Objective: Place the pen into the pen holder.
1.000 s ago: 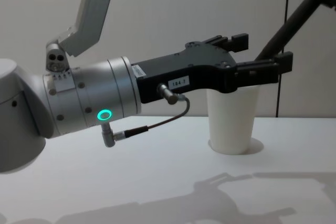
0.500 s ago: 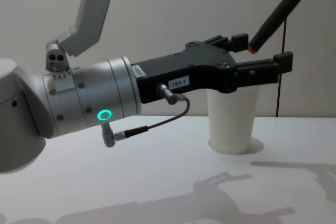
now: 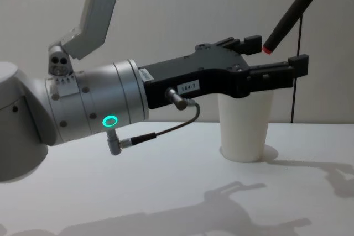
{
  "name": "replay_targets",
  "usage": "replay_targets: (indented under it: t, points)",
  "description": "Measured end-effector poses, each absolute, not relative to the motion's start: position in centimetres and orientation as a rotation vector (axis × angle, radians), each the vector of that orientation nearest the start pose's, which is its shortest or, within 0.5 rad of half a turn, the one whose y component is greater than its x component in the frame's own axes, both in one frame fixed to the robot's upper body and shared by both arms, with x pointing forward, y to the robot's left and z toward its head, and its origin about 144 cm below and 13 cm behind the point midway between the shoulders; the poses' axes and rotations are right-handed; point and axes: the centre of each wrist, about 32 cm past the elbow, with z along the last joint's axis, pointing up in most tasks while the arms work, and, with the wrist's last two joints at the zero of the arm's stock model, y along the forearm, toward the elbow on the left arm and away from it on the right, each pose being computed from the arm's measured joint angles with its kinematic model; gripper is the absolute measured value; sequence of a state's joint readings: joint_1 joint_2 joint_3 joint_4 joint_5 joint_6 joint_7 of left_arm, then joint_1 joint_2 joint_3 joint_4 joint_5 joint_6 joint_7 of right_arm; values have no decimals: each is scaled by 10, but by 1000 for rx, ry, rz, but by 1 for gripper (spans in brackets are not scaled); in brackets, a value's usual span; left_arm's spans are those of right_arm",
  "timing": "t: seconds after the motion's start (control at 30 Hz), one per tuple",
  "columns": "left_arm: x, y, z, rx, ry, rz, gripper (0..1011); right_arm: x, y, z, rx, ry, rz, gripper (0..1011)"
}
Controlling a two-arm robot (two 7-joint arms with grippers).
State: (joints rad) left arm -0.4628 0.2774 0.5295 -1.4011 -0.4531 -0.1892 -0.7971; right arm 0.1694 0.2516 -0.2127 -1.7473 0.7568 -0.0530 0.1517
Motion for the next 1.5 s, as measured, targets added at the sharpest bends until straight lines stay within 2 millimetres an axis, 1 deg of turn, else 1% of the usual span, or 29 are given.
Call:
replay_targets:
  t: [0.07, 0.33, 0.77, 1.1, 1.5]
  points:
    - [551, 167, 1224, -172, -250, 321, 1003, 488, -222, 1246, 582, 131, -1077, 190]
    - [551, 167, 1224, -172, -250, 321, 1003, 503, -219, 1243, 552, 118, -1092, 190]
    - [551, 167, 1224, -172, -250, 321, 1003, 529, -206, 1235, 508, 111, -1084, 190]
    - [551, 167, 1224, -172, -250, 321, 1003, 538, -198, 1231, 446, 81, -1086, 190]
    - [551, 167, 1224, -172, -249, 321, 1002, 539, -192, 1226, 347, -7, -1120, 190]
